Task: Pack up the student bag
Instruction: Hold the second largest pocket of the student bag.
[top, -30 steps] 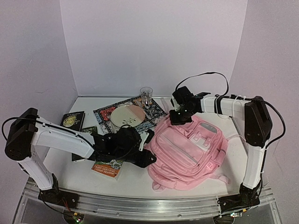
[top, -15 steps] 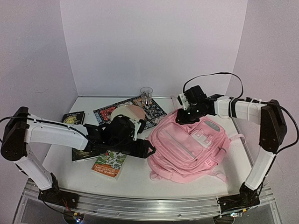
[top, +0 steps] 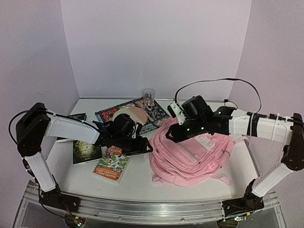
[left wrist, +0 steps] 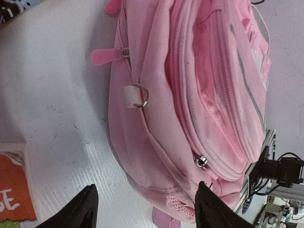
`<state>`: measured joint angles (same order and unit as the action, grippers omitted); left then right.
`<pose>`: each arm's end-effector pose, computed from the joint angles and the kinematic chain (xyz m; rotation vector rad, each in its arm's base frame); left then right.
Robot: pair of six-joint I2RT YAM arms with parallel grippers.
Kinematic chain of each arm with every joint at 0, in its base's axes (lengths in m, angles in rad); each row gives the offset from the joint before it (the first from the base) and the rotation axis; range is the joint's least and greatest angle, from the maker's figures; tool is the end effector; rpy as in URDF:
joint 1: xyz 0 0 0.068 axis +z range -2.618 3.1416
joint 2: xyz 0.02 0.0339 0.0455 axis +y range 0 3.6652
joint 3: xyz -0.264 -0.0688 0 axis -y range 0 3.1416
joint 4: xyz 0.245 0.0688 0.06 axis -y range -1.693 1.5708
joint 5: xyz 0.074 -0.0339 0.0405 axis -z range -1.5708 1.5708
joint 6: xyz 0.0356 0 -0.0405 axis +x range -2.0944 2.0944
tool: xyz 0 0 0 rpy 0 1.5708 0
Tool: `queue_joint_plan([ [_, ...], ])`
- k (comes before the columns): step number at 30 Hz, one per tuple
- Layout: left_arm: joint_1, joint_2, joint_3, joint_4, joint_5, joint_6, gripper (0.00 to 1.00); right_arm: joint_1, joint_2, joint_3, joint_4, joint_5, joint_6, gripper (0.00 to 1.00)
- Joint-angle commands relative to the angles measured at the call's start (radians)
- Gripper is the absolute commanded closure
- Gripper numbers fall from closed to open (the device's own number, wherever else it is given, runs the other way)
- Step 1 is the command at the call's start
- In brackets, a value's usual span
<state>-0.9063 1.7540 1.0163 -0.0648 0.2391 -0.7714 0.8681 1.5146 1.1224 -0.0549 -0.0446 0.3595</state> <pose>0.2186 -0.2927 0.1746 0.3036 2.6060 -0.9984 0.2271 0.2706 0.2915 -0.5611 2.0407 0.8059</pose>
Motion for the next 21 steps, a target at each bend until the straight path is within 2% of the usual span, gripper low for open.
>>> queue_joint_plan([
  [1,0.015,0.046,0.050,0.092,0.095,-0.027,0.32,0.069,-0.018,-0.050,-0.011,0.012,0.057,0.72],
  [9,0.023,0.118,0.064,0.220,0.212,-0.063,0.43,0.139,0.021,-0.073,0.021,0.025,0.106,0.73],
  [12,0.023,0.135,0.080,0.225,0.232,-0.059,0.55,0.145,0.040,-0.084,0.031,0.044,0.132,0.76],
  [14,0.022,0.133,0.084,0.230,0.248,-0.053,0.71,0.145,0.055,-0.092,0.036,0.045,0.149,0.78],
  [17,0.023,0.101,0.084,0.242,0.264,-0.040,0.87,0.145,0.076,-0.100,0.041,0.044,0.168,0.80],
  [19,0.023,0.067,0.081,0.258,0.278,-0.036,0.96,0.145,0.084,-0.106,0.045,0.037,0.179,0.81],
  [21,0.023,0.030,0.076,0.288,0.296,-0.043,1.00,0.145,0.085,-0.114,0.047,0.031,0.187,0.83],
])
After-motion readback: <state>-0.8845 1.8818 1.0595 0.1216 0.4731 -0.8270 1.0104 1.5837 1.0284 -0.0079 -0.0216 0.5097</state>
